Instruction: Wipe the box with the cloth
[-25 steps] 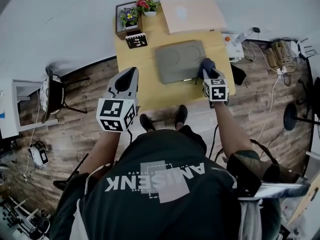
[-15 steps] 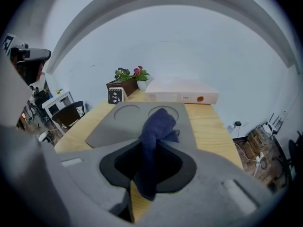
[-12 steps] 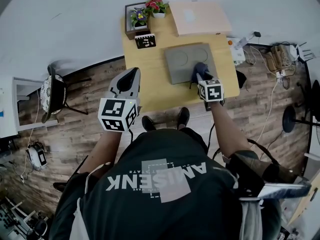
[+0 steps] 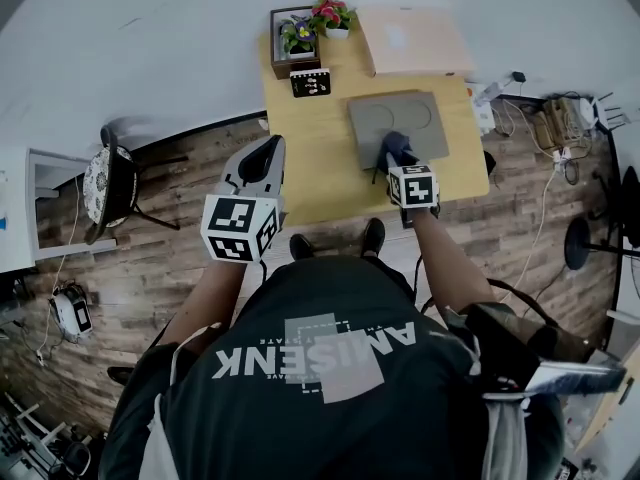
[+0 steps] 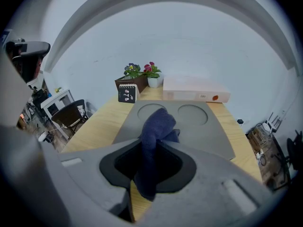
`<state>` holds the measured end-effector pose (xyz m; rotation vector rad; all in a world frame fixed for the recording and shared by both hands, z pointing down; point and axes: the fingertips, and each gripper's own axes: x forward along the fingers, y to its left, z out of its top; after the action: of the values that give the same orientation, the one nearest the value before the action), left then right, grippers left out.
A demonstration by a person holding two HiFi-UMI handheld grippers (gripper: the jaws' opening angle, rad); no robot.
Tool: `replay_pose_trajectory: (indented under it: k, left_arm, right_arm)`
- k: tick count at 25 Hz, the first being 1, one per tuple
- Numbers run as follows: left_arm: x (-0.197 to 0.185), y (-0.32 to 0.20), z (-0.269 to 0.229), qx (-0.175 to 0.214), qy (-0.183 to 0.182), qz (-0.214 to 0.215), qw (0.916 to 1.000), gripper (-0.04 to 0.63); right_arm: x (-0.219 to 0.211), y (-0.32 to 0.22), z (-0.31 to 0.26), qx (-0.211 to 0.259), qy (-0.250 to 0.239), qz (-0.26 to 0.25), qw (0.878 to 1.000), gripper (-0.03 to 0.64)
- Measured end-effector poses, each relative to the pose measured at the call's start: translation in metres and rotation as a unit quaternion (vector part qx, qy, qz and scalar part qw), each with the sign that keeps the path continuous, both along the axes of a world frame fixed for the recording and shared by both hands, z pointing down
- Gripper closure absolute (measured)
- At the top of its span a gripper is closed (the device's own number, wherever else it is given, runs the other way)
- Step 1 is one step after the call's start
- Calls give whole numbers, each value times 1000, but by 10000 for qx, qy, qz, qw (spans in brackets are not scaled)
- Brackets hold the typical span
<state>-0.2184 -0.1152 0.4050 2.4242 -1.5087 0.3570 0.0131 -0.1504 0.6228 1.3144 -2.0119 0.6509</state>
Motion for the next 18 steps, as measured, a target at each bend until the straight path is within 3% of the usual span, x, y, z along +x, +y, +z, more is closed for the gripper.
replay_pose_trajectory:
  k: [11,18]
  left_arm:
    - [-33,12,-5,60,175,-2,9998,595]
    - [-46,15,-1,81,247,0,9997,595]
  right_arm:
    - [-42,12,0,0,-44,134,9999,545]
    - [-74,19,0,-113,-184,-136,9997,544]
